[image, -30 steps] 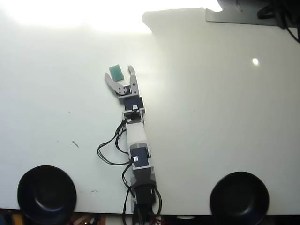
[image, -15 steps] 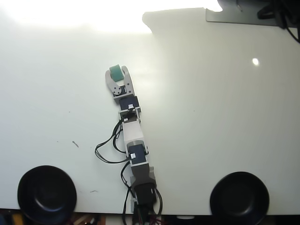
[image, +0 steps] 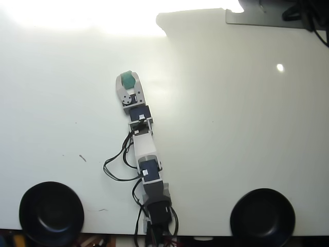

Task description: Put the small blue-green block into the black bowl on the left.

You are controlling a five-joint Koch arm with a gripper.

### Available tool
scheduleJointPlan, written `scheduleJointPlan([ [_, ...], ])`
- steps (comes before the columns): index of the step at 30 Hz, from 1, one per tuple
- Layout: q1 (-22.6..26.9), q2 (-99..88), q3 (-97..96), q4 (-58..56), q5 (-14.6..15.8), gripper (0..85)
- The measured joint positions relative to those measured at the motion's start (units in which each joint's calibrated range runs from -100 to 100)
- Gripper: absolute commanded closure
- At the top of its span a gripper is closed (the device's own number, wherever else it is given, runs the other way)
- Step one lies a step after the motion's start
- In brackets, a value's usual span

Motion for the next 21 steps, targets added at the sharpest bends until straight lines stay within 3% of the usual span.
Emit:
scheduleJointPlan([
  [7, 1.9, -12.1, -0.3, -4.0, 1.2, 82.0],
  [21, 11.3, -39.1, -0.4, -19.8, 8.2, 82.1],
])
